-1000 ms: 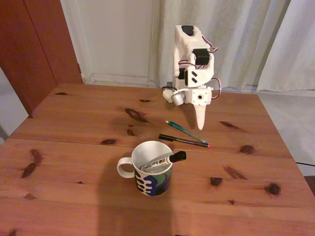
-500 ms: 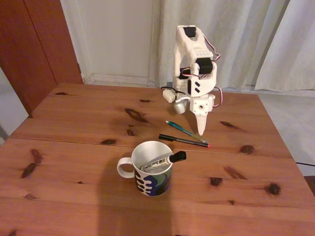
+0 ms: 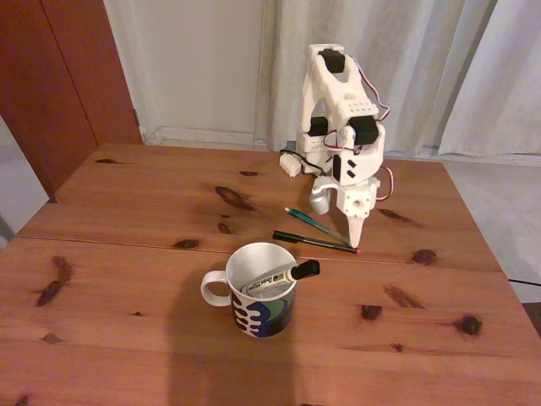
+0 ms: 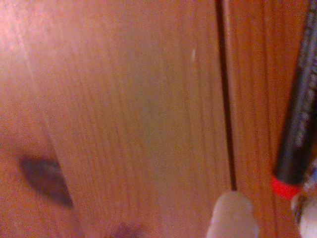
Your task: Clean up the desk and place the pens and markers into the cup
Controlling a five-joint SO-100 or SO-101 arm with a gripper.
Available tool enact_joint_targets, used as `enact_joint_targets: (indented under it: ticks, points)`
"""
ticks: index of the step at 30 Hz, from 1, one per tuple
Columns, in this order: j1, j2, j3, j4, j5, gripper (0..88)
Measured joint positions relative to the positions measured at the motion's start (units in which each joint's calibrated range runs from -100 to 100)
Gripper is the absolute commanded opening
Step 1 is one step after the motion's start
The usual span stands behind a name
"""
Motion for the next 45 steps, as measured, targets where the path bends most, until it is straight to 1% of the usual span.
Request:
enact_joint_targets:
  ticks: [7, 11, 20, 29, 34, 37, 43, 45]
  points:
    - [1.03, 4.41, -2.12, 0.0, 0.83, 8.8]
    - [0.95, 4.58, -2.12, 0.0, 2.15, 8.8]
    - [2.49, 4.58, -2.89, 0.0, 3.47, 8.8]
    - [3.01, 4.58, -2.97, 0.0, 7.67, 8.8]
    - [5.35, 4.58, -3.65, 0.0, 11.48, 8.8]
    - [6.75, 4.83, -6.79, 3.48, 12.8, 8.8]
    - [9.24, 4.83, -18.77, 18.58, 13.14, 8.8]
    - [9.46, 4.75, -21.4, 21.4, 13.14, 8.8]
